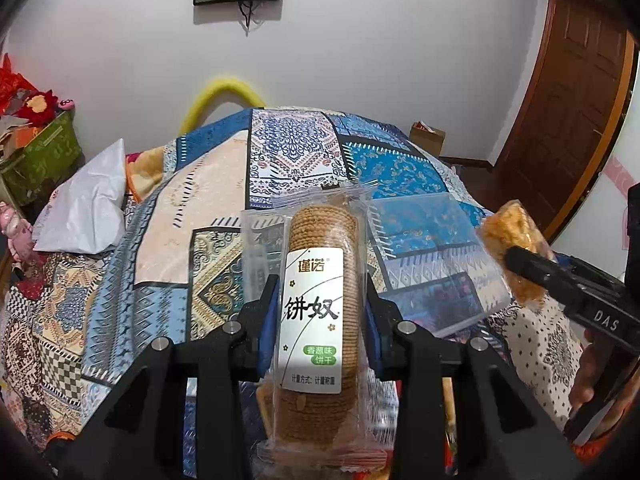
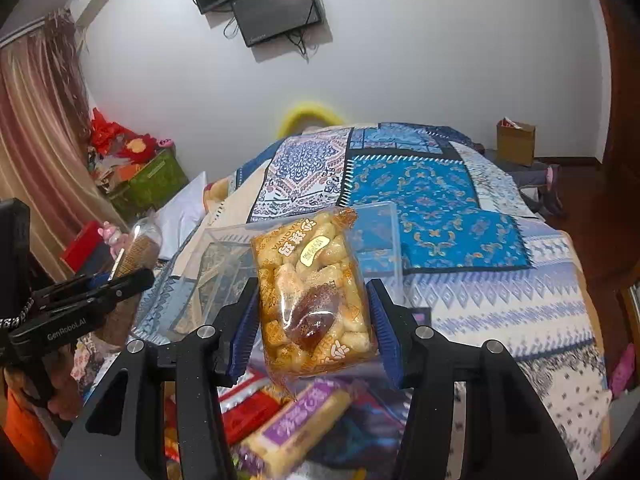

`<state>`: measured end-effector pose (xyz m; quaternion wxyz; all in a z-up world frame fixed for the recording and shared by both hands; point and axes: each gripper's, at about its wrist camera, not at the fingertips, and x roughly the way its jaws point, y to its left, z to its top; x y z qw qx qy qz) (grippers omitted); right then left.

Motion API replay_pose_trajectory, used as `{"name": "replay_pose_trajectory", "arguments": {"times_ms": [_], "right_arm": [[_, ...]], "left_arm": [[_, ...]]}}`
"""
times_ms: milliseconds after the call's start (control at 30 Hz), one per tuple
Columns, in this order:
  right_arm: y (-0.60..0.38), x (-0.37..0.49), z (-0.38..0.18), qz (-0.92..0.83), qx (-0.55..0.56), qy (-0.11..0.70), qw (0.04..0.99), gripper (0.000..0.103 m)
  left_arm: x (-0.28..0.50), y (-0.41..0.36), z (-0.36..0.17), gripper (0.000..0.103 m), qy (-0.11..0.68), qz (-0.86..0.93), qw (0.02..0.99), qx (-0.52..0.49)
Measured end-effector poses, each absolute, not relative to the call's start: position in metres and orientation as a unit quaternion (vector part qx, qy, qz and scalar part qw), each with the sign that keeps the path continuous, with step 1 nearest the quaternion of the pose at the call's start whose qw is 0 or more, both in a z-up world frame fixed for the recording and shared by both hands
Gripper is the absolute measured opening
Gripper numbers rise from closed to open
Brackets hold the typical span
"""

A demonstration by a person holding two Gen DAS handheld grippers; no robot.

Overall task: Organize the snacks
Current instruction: 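Lift both snacks and lower them into the clear plastic box, opening both tools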

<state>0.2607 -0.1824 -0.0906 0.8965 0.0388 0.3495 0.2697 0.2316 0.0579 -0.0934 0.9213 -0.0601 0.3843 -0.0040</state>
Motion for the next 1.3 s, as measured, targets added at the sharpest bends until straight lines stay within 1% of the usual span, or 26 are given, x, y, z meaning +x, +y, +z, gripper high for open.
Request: {"name": "replay_pose_trajectory", "arguments": {"times_ms": [433, 800, 867, 900, 1000, 1200, 1267, 1300], "right_arm": [[-0.16, 0.303, -0.136, 0.257, 0.016, 0.409, 0.875, 0.049], [-0.132, 0.303, -0.145, 0.257, -0.057, 0.413, 0.872, 0.05], [-0.131, 0.302, -0.144, 0.259, -0.059, 0.411, 0.872, 0.051], [-0.13, 0.302, -0.144, 0.261, -0.059, 0.412, 0.871, 0.051], [-0.132, 0.3, -0.14, 0.265, -0.052, 0.411, 0.871, 0.051], [-0.141, 0.286, -0.121, 0.269, -0.045, 0.399, 0.876, 0.052], [-0.145, 0.279, -0.113, 0.27, -0.04, 0.393, 0.878, 0.055], [-0.147, 0.276, -0.11, 0.269, -0.038, 0.39, 0.88, 0.057]], "left_arm": [[0.293, 0.047, -0.15, 0.037, 0.44, 0.006, 0.897, -0.037], [0.314, 0.04, -0.176, 0.037, 0.483, 0.002, 0.875, -0.028], [0.313, 0.038, -0.174, 0.037, 0.483, 0.004, 0.876, -0.023], [0.312, 0.037, -0.171, 0.039, 0.48, 0.002, 0.877, -0.022], [0.307, 0.033, -0.161, 0.049, 0.471, -0.005, 0.882, -0.016], [0.287, 0.032, -0.131, 0.05, 0.444, -0.016, 0.896, -0.021], [0.275, 0.034, -0.116, 0.051, 0.432, -0.016, 0.901, -0.023], [0.269, 0.036, -0.111, 0.054, 0.427, -0.017, 0.904, -0.023]]}}
